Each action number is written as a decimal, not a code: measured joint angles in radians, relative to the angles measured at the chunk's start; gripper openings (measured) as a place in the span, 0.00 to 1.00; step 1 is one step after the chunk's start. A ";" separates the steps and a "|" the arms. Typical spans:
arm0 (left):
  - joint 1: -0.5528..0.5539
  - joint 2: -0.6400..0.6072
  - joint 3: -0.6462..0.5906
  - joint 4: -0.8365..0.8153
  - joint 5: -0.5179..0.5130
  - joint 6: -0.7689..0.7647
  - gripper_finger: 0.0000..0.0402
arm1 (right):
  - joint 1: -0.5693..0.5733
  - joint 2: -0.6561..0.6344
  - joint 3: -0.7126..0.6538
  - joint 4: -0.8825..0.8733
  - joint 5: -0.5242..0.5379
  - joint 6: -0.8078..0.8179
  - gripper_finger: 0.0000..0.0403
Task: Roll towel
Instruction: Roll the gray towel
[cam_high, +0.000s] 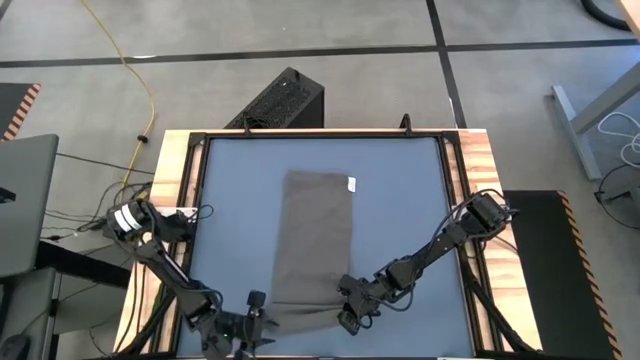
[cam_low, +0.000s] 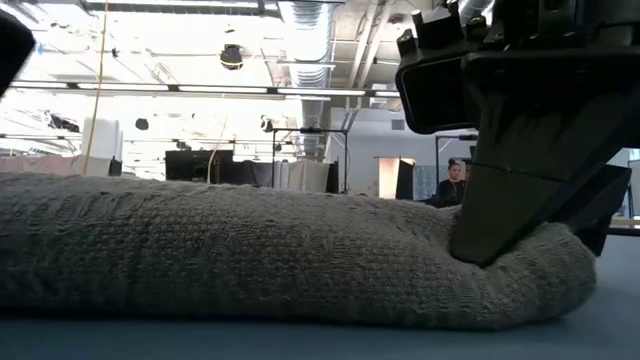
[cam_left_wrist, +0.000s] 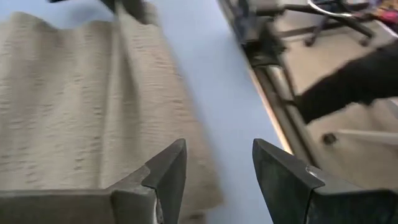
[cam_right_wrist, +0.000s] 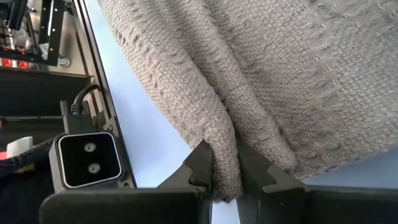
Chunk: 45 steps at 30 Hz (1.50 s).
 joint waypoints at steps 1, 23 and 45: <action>0.002 0.002 0.000 0.000 -0.013 -0.002 0.43 | -0.001 0.000 0.000 0.001 0.000 -0.008 0.14; 0.005 0.004 0.000 -0.146 0.012 -0.103 0.43 | -0.003 0.000 0.000 0.004 0.005 -0.022 0.14; 0.050 0.098 0.003 -0.101 0.159 -0.361 0.07 | 0.032 0.000 0.001 0.007 0.036 0.120 0.14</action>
